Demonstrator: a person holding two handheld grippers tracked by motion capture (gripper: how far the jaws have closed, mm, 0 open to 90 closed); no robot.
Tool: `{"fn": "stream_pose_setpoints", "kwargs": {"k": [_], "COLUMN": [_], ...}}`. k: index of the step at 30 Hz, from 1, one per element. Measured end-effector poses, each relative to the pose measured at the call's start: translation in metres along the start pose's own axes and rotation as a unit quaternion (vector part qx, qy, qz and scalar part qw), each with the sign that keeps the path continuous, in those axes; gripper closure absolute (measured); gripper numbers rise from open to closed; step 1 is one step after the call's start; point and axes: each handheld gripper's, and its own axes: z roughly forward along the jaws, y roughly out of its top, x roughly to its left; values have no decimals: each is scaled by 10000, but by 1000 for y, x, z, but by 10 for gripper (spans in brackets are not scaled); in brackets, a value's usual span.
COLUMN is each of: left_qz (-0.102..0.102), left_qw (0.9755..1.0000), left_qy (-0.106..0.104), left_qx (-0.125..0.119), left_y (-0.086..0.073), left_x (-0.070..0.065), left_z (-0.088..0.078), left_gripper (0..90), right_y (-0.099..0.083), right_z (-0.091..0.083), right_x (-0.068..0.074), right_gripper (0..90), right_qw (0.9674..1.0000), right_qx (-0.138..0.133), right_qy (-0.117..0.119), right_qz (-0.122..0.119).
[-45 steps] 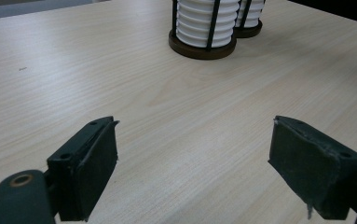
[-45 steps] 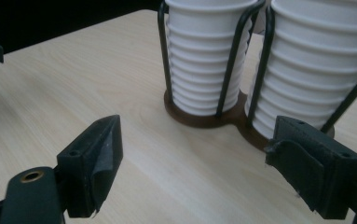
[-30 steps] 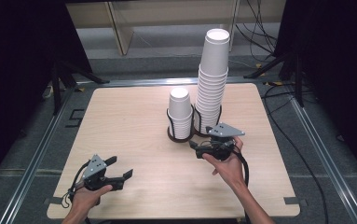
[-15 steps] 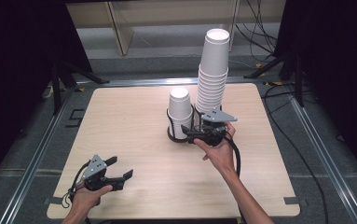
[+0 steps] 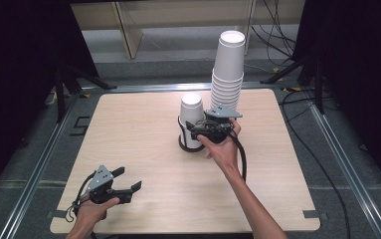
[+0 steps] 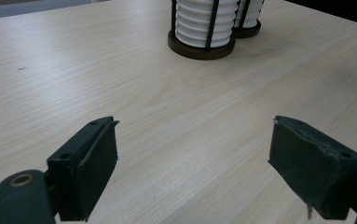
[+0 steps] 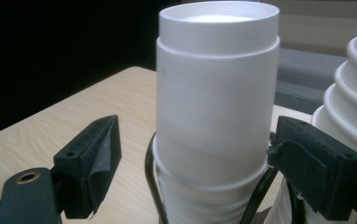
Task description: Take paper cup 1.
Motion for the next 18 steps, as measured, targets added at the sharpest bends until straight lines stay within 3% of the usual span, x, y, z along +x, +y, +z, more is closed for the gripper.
{"fn": "stream_pose_setpoints", "kwargs": {"k": [3,7,11,14,15,17,18], "left_qz": [-10,-21,-9,-12,-38,-34,-3], "left_qw": [10000,10000,10000,10000,10000,10000,10000], "left_qy": [-7,38,0,-12,-11,-16,-12], "left_qx": [-4,36,17,4,-5,-5,21], "left_y": [0,0,0,0,0,0,0], "left_x": [0,-1,0,0,-1,-1,0], "left_z": [1,0,1,1,1,1,0], "left_gripper": [148,148,148,148,148,148,148], "right_y": [0,3,5,6,6,8,10], "right_z": [2,8,16,22,24,27,29], "right_x": [0,-2,-3,0,0,4,4], "right_gripper": [165,163,164,160,159,152,151], "right_qw": [9999,9999,9998,9994,9994,9987,9987], "right_qx": [33,35,32,88,44,28,27], "right_qy": [-5,-14,-211,-291,-335,-471,-500], "right_qz": [125,104,52,152,56,188,80]}}
